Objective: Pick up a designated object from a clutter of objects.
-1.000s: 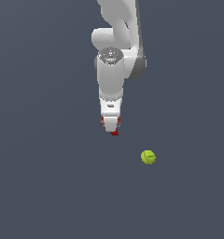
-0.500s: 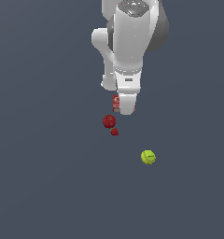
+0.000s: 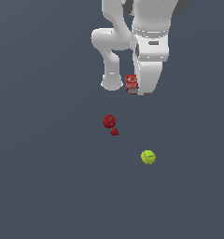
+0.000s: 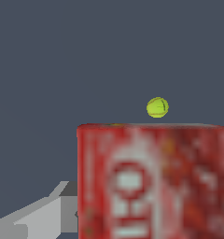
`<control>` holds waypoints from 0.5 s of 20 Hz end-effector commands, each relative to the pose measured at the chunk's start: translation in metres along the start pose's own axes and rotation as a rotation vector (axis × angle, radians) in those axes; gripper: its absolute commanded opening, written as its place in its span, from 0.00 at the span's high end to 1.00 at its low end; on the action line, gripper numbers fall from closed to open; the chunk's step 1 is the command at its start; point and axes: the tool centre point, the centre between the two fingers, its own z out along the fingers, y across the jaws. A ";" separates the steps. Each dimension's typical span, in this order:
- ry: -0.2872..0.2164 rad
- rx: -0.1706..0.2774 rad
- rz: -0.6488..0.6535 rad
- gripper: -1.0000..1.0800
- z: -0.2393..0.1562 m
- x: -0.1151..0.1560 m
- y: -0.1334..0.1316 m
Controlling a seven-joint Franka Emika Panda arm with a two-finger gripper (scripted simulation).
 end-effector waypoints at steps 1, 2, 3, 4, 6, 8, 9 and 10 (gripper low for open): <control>0.000 0.001 0.001 1.00 -0.018 0.009 0.000; 0.000 0.001 0.002 1.00 -0.024 0.011 0.000; -0.001 0.001 0.002 1.00 -0.029 0.014 0.001; -0.001 0.001 0.002 1.00 -0.034 0.016 0.001; -0.001 0.001 0.003 1.00 -0.042 0.020 0.002; -0.001 0.001 0.004 1.00 -0.049 0.023 0.002; -0.001 0.001 0.004 1.00 -0.051 0.025 0.002; -0.001 0.001 0.004 1.00 -0.053 0.025 0.003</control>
